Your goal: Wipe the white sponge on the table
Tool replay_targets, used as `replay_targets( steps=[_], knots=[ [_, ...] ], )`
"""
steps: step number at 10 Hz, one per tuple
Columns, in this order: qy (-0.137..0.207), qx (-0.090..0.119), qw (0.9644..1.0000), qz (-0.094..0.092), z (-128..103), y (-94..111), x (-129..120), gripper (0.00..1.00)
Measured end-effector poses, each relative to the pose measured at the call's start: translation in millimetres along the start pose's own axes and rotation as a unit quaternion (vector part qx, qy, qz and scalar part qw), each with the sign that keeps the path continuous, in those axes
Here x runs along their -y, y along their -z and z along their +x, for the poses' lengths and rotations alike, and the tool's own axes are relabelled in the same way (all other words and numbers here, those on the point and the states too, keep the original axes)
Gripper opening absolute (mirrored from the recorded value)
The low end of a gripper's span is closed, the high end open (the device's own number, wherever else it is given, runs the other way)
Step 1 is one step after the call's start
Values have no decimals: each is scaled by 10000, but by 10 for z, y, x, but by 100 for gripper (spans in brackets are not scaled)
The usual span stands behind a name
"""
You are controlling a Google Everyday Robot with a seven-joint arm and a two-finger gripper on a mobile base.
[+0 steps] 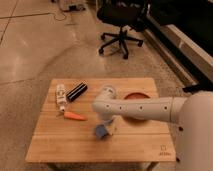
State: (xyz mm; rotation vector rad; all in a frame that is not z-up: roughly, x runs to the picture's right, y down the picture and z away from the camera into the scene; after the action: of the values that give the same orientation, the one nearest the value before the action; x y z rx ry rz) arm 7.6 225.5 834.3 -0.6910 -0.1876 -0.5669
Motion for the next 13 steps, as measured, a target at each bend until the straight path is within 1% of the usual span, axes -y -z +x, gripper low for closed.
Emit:
replay_targets(
  steps=[4,7,13],
  knots=[
    [-1,-14,10000,-14,35,-7,11,0],
    [-11,-17,10000,-19,73,-5,82,0],
    [45,-37,10000,-66,93,-28,55,0]
  ],
)
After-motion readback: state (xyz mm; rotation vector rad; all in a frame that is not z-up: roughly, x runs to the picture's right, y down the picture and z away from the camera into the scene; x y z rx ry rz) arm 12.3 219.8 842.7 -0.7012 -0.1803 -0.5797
